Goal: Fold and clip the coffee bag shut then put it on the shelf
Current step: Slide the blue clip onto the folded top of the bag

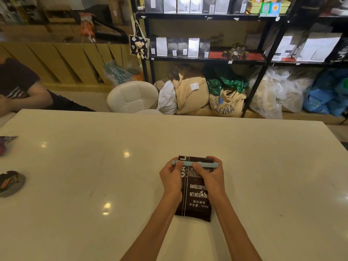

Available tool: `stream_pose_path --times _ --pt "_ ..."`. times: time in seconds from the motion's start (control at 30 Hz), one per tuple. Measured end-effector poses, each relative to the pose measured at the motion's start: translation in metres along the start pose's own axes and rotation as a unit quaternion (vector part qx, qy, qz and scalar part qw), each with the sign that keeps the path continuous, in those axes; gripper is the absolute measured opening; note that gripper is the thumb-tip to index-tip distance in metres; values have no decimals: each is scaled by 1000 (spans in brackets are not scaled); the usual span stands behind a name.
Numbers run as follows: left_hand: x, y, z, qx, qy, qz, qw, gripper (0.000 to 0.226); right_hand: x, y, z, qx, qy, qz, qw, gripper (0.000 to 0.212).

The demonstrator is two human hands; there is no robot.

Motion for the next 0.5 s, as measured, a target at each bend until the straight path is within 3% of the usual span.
stream_pose_path --times 0.2,0.33,0.5 --pt "-4 -1 7 -62 -69 -34 995 15 -3 -3 1 7 14 -11 1000 58" --pt "-12 -1 -1 -58 -98 -101 988 36 -14 -10 7 -40 -9 -67 997 54" --pt "-16 -3 0 -68 -117 -146 980 39 -17 -15 5 -26 -21 -72 997 52"
Point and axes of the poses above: each hand's wrist, its own y-axis away from the middle knuckle, its own x-axis out of the back of the hand, z = x × y, the point moved 10 cm from there along -y, towards the middle knuckle, and after that the axes turned 1 degree about x, right-handed, at the moved point
